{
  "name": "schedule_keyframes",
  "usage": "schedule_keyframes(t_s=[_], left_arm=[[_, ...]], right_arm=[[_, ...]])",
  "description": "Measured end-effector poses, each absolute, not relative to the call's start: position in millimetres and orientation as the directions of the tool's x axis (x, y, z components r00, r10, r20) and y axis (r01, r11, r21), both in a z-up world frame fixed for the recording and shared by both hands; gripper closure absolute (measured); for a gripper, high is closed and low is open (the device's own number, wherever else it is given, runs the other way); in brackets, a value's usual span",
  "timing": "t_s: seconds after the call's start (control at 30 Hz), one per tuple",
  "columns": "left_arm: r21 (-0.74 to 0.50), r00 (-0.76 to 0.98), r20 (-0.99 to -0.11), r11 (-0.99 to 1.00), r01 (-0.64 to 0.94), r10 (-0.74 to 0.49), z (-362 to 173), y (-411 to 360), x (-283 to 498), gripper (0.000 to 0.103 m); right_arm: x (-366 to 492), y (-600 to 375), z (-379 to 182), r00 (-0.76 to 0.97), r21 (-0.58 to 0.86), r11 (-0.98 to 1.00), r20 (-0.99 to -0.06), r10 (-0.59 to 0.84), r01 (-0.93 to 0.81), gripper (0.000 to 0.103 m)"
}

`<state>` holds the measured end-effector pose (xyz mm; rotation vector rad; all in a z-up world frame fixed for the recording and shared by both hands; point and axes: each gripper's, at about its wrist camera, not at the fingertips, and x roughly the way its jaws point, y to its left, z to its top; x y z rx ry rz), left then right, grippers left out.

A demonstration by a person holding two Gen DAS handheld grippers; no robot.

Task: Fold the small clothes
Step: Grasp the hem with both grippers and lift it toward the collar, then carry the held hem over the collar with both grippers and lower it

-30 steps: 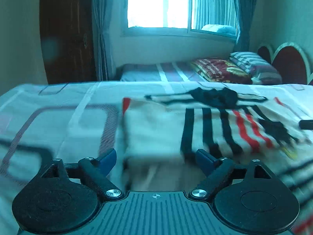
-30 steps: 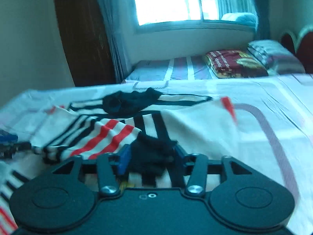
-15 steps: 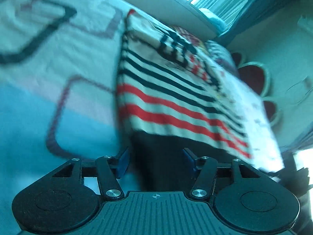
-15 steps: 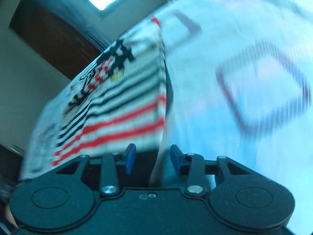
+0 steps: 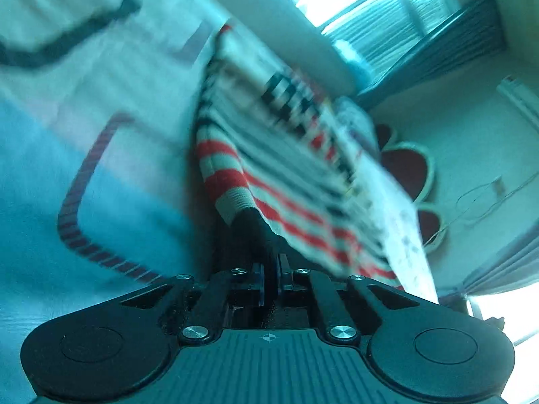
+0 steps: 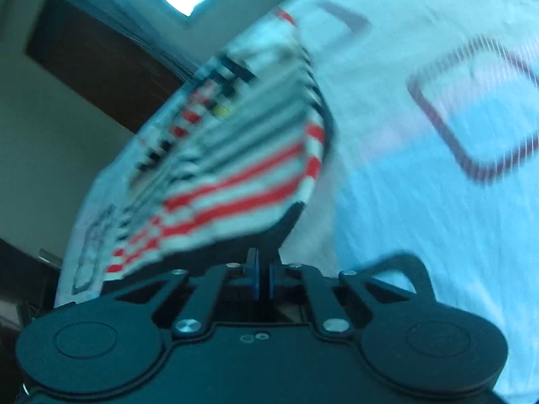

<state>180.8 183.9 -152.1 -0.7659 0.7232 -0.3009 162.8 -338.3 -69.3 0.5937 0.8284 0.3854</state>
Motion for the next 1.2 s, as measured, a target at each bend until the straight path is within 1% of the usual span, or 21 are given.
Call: schedule_keyframes(t_s=[0.07,0.13,0.23,0.27,0.33,0.43,0.53,0.73,0.87,0.93,1.03,1.1,1.2], left_arm=[[-0.709,0.75,-0.459,0.705,0.014,-0.476,-139.7,184.5,171.7,0.097],[-0.7,0.761,-0.464,0.714,-0.001,-0.454,-140.9,187.8,165.2,0.097],[-0.665,0.719,-0.552,0.743,-0.074,-0.422,-168.7,191.4,167.1,0.098],[-0.687,0.724,-0.539,0.722,-0.08,-0.432,-177.8,194.9,164.8,0.098],[-0.72,0.733,-0.518,0.687,-0.095,-0.441,-181.9,200.8,161.7,0.098],[-0.723,0.737,-0.514,0.684,-0.097,-0.439,-177.2,199.3,160.6,0.098],[-0.75,0.765,-0.465,0.658,-0.073,-0.445,-166.4,196.4,161.4,0.098],[-0.743,0.8,-0.418,0.668,-0.03,-0.43,-138.0,195.2,174.9,0.098],[-0.746,0.797,-0.434,0.664,-0.056,-0.42,-144.5,192.1,181.0,0.098],[-0.755,0.793,-0.437,0.652,-0.067,-0.424,-151.7,191.5,171.7,0.098],[-0.775,0.789,-0.438,0.626,-0.087,-0.432,-162.8,193.1,160.5,0.098],[-0.789,0.797,-0.42,0.608,-0.085,-0.434,-162.1,196.2,160.6,0.098],[-0.79,0.824,-0.367,0.612,-0.032,-0.431,-140.8,196.8,174.2,0.098]], right_arm=[[154.5,-341.0,-52.6,0.65,0.614,0.778,-0.54,0.536,-0.132,0.097],[148.8,-346.9,-51.8,0.656,0.61,0.78,-0.533,0.535,-0.14,0.098],[151.8,-359.2,-85.9,0.618,0.603,0.796,-0.607,0.499,-0.05,0.098],[154.4,-362.4,-100.5,0.598,0.598,0.802,-0.64,0.483,-0.008,0.098],[154.6,-369.3,-108.6,0.612,0.654,0.756,-0.608,0.506,0.024,0.098],[153.2,-363.5,-100.5,0.624,0.643,0.766,-0.595,0.507,-0.008,0.098],[158.0,-360.1,-88.3,0.649,0.642,0.765,-0.565,0.509,-0.041,0.098],[179.5,-356.8,-56.9,0.695,0.633,0.768,-0.507,0.51,-0.102,0.098],[191.7,-361.1,-62.0,0.687,0.632,0.772,-0.529,0.498,-0.074,0.098],[187.2,-361.5,-70.2,0.67,0.631,0.773,-0.548,0.501,-0.062,0.098],[174.8,-360.8,-74.3,0.661,0.632,0.772,-0.551,0.509,-0.068,0.098],[174.8,-360.7,-70.7,0.665,0.634,0.769,-0.541,0.515,-0.08,0.098],[186.7,-356.7,-51.7,0.684,0.624,0.772,-0.509,0.523,-0.125,0.098]])
